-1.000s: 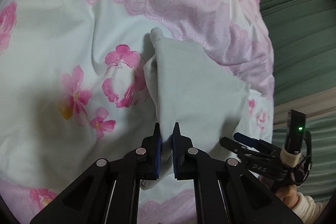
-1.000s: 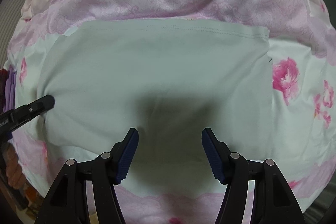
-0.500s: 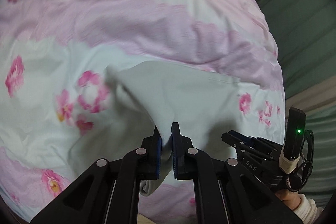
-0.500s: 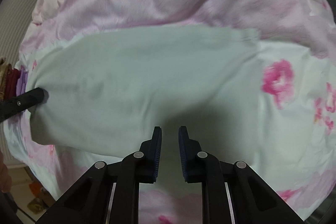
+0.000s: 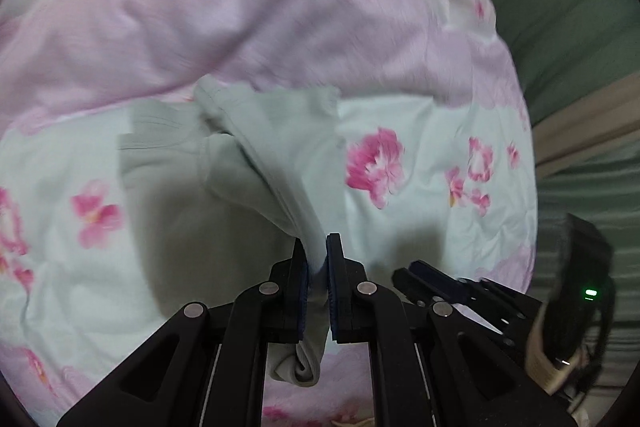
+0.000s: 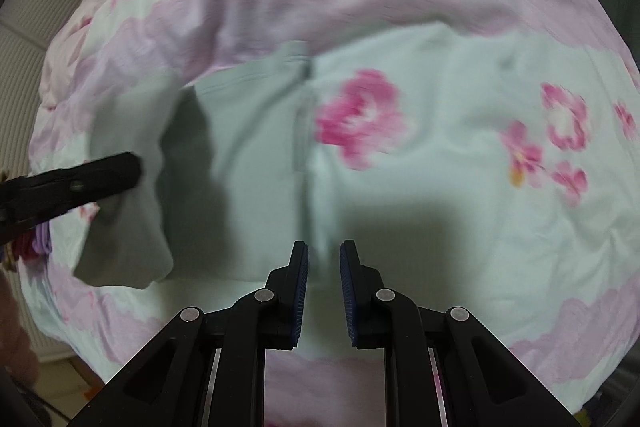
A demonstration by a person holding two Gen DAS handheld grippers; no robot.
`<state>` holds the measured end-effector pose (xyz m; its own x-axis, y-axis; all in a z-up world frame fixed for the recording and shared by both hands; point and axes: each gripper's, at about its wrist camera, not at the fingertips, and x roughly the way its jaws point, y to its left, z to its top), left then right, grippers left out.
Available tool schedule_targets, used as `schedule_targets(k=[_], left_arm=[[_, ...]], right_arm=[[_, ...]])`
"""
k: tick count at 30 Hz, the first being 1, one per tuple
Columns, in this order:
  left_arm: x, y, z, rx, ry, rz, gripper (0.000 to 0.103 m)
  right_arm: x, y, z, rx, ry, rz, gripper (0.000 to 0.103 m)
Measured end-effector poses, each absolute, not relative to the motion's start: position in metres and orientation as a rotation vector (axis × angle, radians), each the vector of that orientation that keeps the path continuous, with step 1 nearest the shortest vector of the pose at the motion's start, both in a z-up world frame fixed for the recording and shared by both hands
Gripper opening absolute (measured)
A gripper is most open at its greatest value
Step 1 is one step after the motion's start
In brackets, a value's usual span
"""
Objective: Fold small clothes
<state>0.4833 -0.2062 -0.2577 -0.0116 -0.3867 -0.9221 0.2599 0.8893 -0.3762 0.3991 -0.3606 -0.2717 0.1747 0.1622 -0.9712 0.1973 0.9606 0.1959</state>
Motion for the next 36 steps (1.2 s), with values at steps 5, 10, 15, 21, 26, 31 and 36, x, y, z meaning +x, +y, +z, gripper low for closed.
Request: schedule_targets(k=[5,10,15,21,26,31,36], left_arm=[[0.485,-0.225,-0.279,-0.121,1.575,-0.499,0.012],[0.484,-0.214,-0.249,-0.192,1.508,-0.534,0.052],[0.471,-0.177,-0.212,-0.07,1.357,-0.449,0.058],[0.453,-0.128,-0.243,0.112,1.342,-0.291,0.057],[0.437,-0.102,-0.268,0.034,1.397,-0.296,0.057],[0.431,-0.086,-0.277,-0.016,1.407,-0.285,0.057],[0.437,-0.074,-0.282,-0.019,1.419,-0.274,0.057]], right_arm=[[0.387,-0.385,-0.285,0.367,1.404,-0.072,0.018],[0.386,-0.395,-0.294,0.412,1.421,-0.1,0.028],[0.382,-0.398,-0.283,0.404,1.396,-0.055,0.038],[0.407,-0.367,-0.276,0.327,1.357,0.037,0.046],[0.454,-0.339,-0.274,0.191,1.312,0.117,0.046],[0.488,-0.324,-0.282,0.129,1.315,0.161,0.046],[0.506,-0.312,-0.297,0.066,1.345,0.167,0.017]])
